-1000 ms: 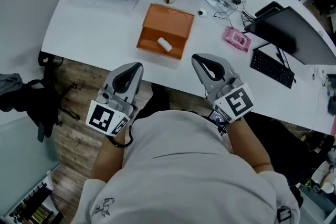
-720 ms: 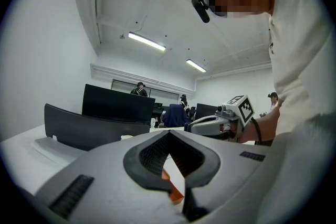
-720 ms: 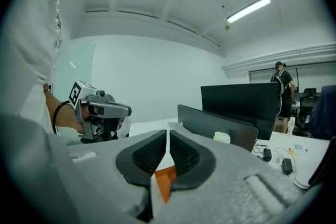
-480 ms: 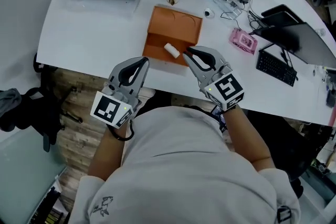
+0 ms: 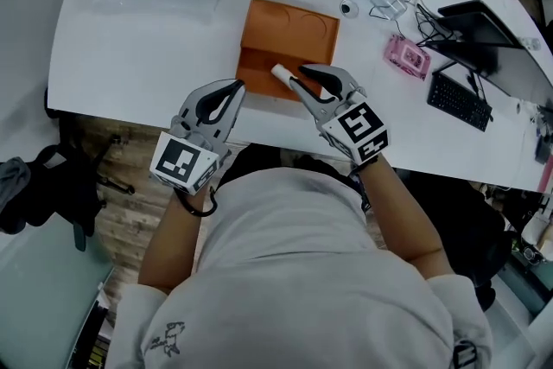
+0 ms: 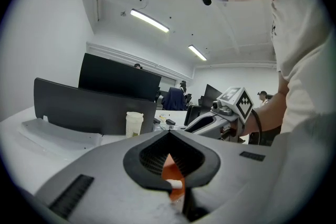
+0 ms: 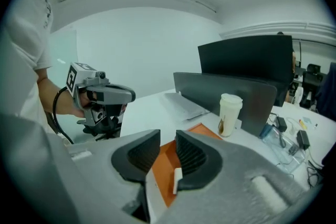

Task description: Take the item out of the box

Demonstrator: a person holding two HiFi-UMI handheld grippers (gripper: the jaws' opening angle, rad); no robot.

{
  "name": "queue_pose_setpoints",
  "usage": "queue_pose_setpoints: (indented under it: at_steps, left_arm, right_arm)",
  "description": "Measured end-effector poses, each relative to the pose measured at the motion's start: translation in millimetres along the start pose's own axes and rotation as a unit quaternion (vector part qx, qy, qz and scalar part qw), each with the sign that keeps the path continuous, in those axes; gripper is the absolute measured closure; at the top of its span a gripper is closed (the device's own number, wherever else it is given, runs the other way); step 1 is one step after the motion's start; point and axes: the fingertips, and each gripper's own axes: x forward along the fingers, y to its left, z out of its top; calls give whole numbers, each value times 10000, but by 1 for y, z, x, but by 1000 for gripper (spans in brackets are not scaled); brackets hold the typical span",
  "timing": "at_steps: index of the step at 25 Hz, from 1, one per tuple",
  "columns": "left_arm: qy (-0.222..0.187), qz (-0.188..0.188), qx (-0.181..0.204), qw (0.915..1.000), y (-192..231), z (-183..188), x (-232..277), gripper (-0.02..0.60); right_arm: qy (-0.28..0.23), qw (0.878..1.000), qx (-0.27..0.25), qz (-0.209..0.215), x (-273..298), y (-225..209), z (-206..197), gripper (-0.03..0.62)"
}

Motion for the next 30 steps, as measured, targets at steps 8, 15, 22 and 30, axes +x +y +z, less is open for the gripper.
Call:
queue_pose_setpoints:
  at_steps: [8, 15, 22, 30]
  left_arm:
    - [396, -64, -125, 9991, 28, -37, 25, 583]
    - [771, 18, -226, 9968, 44, -74, 38, 583]
    - [1075, -22, -294, 9938, 54, -105, 54, 583]
    - [1265, -123, -347, 9913, 63, -127, 71, 583]
  right_arm:
    - [844, 9956, 404, 9, 41, -19, -56, 481]
    - [1492, 9873, 532, 86, 71, -24, -100, 462]
    - [2023, 9771, 645, 150, 95, -27, -144, 456]
    - [2738, 9587, 764, 120, 117, -30, -179, 448]
